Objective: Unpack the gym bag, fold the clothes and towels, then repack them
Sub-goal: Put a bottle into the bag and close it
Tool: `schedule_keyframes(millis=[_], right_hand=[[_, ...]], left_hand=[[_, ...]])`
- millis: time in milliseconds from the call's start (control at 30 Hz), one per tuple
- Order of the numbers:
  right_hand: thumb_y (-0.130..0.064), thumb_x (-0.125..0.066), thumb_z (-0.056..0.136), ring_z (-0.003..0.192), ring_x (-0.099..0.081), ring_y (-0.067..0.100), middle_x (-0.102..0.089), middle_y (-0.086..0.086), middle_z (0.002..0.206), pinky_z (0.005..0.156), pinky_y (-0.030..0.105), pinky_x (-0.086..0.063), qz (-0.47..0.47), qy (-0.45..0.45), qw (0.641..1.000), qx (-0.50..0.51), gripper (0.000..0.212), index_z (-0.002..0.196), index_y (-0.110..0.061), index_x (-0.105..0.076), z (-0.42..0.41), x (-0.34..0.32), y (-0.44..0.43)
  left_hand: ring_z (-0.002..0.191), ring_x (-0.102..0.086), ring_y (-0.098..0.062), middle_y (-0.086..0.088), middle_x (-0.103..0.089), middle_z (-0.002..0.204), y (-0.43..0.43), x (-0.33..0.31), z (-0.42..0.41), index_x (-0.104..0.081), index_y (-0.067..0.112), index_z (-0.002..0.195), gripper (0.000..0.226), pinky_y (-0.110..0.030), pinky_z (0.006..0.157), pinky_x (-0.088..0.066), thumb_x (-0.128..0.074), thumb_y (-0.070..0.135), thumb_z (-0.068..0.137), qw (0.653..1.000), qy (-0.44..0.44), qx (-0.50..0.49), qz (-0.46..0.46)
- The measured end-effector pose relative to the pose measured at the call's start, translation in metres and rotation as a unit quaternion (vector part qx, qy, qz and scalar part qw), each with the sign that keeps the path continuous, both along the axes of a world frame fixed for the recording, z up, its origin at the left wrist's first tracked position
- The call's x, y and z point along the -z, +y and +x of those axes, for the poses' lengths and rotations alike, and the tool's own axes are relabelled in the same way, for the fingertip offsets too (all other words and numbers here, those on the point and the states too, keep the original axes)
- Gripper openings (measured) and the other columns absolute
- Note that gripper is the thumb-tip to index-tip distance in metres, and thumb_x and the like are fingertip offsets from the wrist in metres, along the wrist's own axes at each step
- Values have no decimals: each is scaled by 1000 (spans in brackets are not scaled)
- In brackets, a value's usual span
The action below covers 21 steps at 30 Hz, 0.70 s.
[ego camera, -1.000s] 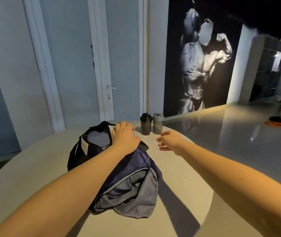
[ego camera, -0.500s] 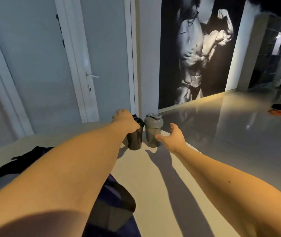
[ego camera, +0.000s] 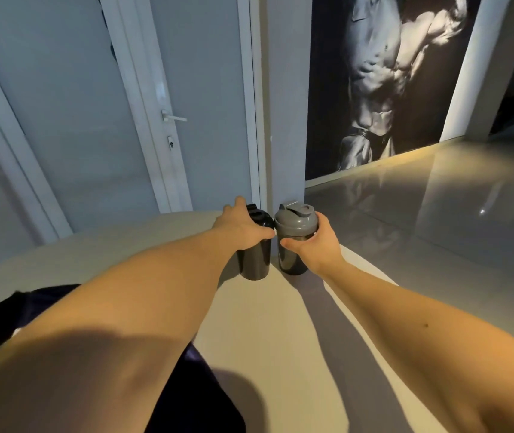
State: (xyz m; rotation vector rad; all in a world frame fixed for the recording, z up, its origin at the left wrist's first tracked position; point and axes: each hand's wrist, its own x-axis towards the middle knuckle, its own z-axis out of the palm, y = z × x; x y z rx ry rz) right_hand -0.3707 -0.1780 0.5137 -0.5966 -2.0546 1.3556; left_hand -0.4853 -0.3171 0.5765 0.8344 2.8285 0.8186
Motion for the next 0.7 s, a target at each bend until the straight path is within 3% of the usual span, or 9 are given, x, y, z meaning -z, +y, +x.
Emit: schedule_keyframes(millis=[200,533,700], right_hand=[[-21,-92,70,113,-54,12,-54,-11,126,95,27,-47,6,-11,1000,1,91,144,-24,-39,78,8,-30],[-26,-95,66,122,-58,22,-56,-1,140,104,40,-49,22,-29,999,38,93,143,-24,-42,286,7,-134],[-27,-94,67,114,-57,14,-57,-4,137,96,28,-49,16,-17,998,61,92,143,-25,-42,351,15,-169]], left_hand=[[109,-57,-30,-10,-48,125,-27,-9,71,-35,18,140,92,-41,89,-58,-87,49,70,997,-34,6,-65],[121,-53,-34,-12,-43,140,-138,-20,291,-32,19,148,98,-45,97,-55,-82,57,72,993,-33,49,-99],[127,-50,-36,-12,-40,144,-175,-9,370,-29,20,150,99,-47,99,-54,-80,59,74,994,-22,65,-90]])
